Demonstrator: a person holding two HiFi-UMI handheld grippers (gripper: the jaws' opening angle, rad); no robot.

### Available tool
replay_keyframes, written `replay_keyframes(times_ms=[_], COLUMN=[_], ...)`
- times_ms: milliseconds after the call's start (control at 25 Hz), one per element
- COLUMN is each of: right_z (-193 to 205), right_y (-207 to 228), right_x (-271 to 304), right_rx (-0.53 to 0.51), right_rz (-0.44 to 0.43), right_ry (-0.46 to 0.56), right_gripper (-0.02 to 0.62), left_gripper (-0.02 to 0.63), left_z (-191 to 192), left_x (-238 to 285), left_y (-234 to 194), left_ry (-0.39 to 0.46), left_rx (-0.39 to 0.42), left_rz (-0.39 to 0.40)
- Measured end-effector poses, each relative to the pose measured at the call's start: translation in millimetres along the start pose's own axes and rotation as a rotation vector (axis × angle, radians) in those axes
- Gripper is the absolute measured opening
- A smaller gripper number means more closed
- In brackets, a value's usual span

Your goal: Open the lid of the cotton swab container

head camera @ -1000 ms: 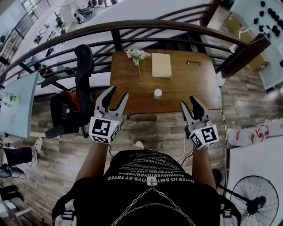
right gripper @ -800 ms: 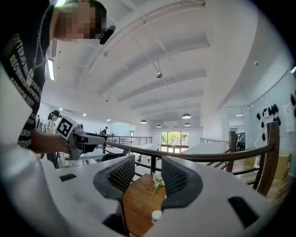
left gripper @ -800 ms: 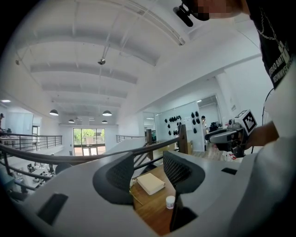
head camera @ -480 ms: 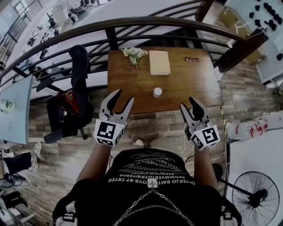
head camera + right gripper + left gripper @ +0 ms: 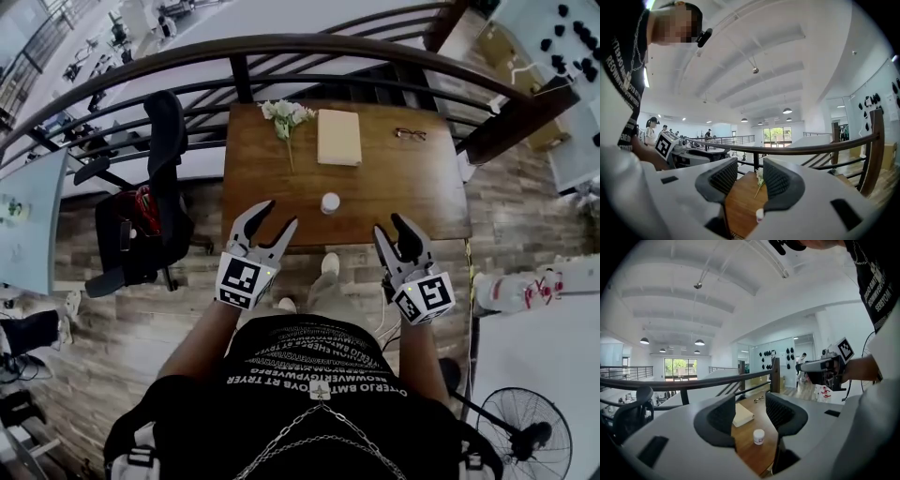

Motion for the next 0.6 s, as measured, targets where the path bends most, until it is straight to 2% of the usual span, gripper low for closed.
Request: replay_keyframes(times_ms=[320,600], right_z=[-3,0], right_y=[35,80], right_x=[24,35], right_rx=[0.0,0.0], right_rz=[-0.069,-0.082], right_ry=[0.004,-0.006], right_gripper=[0.152,0.15], left_gripper=[0.204,0.204], left_z=[21,61], left_x=[54,88], left_y=[28,28], left_ry=[-0.028,-0.081], left_rx=[-0.021,-0.028], left_rz=[0.047,0.025])
Point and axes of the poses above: the fingertips, and each gripper's own axes: x forward along the fingers, y to its right, z out of its underside, the point moved 1 cm from there along -x, backward along the fingers, and after that the axes turned 15 degrees about y, right-handed, at the moved point
